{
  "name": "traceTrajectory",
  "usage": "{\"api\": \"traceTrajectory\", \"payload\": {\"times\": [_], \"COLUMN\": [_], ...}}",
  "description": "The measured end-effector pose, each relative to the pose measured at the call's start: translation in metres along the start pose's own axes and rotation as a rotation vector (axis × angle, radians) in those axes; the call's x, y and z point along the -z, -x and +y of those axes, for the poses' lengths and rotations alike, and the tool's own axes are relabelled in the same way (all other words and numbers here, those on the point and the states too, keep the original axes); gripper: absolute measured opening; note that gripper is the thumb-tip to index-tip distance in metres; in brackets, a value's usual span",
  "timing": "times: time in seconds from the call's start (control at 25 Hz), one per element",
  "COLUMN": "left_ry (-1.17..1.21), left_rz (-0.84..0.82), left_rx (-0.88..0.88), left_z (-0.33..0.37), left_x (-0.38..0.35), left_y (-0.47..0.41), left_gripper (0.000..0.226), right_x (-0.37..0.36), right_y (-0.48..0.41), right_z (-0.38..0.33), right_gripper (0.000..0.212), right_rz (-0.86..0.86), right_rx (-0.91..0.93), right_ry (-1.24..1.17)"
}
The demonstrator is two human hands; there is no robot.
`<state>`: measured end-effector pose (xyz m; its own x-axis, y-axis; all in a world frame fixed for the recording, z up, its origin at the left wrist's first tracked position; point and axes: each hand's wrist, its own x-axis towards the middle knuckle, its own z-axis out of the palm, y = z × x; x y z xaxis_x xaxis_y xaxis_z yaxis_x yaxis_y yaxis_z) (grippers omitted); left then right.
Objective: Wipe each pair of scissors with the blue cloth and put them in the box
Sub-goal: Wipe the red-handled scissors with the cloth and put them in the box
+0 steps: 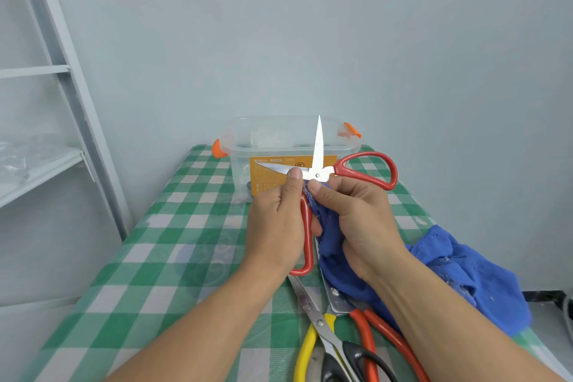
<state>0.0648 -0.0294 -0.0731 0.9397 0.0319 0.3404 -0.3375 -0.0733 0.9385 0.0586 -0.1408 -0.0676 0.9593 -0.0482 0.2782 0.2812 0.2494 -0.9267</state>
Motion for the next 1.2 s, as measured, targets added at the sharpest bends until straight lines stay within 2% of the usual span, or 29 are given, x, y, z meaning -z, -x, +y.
{"api": "traceTrajectory", "payload": {"times": [0.2, 0.36, 0.56, 0.68, 0.92, 1.04, 1.2], "left_ry": [0.039, -0.065, -0.129, -0.124, -0.054, -0.066, -0.015], "left_rz": [0.016, 0.006, 0.007, 0.002, 0.008, 0.040, 0.035], "left_rx": [0.012, -0.016, -0.072, -0.076, -0.068, -0.061, -0.014], "left_z": [0.001, 0.006, 0.006, 0.006, 0.010, 0.001, -0.007], "left_x": [0.000, 0.001, -0.001, -0.002, -0.001, 0.004, 0.005], "left_y": [0.000, 0.003, 0.006, 0.009, 0.006, -0.001, -0.009], "left_gripper": [0.068, 0.074, 0.072, 0.070, 0.069, 0.062, 0.064], "right_x": [0.002, 0.003, -0.001, 0.000, 0.012, 0.012, 0.012], "right_y": [-0.001, -0.002, -0.003, -0.002, -0.003, -0.003, -0.005], "right_z": [0.002, 0.004, 0.002, 0.001, -0.001, 0.000, 0.005], "right_gripper": [0.032, 0.031, 0.027, 0.017, 0.042, 0.023, 0.029], "right_rz": [-0.026, -0.022, 0.038, 0.041, 0.003, -0.005, 0.001], "right_rx": [0.037, 0.033, -0.043, -0.110, -0.111, -0.078, -0.043], "right_ry": [0.018, -0.003, -0.106, -0.110, -0.056, -0.049, 0.040]}}
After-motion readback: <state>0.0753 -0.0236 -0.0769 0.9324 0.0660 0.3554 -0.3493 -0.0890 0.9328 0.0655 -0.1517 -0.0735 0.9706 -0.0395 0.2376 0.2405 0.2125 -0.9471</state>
